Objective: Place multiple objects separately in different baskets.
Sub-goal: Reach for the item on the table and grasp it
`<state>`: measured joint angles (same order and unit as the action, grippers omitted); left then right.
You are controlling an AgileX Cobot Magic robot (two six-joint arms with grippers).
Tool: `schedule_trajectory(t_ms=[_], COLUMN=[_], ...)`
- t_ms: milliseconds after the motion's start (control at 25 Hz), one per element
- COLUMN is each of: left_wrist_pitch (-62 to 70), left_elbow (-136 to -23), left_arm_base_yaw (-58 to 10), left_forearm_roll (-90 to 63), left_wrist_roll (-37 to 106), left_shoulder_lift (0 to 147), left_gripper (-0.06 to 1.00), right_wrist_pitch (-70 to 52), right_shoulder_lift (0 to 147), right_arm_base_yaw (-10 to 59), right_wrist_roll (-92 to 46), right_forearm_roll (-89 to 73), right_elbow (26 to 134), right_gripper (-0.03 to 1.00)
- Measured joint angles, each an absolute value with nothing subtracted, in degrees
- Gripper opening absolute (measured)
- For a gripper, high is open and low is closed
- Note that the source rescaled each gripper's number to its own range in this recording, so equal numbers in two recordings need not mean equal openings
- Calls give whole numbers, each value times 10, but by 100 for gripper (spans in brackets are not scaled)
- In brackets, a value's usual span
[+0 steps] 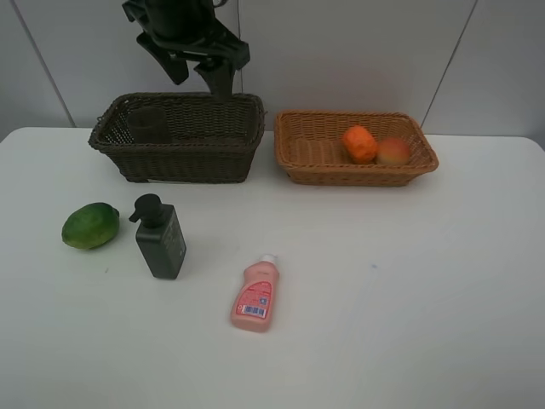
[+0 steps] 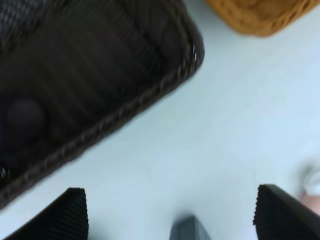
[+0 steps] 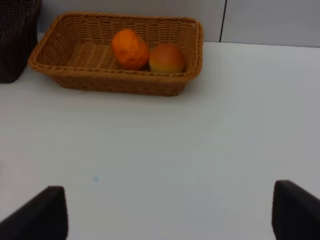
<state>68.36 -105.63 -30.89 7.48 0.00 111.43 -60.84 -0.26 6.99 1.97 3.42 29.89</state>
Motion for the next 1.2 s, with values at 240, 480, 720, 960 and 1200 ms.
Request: schedule_trajectory(t_ms=[240,480,720,960,1200], left_wrist_pitch=[684,684,684,682,661], left_elbow=[-932,-849,-785,-737,-703], left_arm_base_yaw=[-321,-327,-329,-329,-329], left_forearm_roll=[76,65,63,48,47], left_wrist_roll=[-76,-166,-227,-260,-266], left_shoulder_lift=[1015,964,963,963,963], left_gripper=[88,88,88,88,88], right_wrist_pitch=[-608,-608,-608,-608,-608], right_shoulder_lift=[-3,-3,-3,-3,-3], right_arm_base_yaw=[70,70,70,70,70], right_wrist_roll=[20,20,20,20,20], right_forearm_roll=[34,34,34,34,34], right_elbow=[299,299,299,299,299], right_gripper=[66,66,66,66,66])
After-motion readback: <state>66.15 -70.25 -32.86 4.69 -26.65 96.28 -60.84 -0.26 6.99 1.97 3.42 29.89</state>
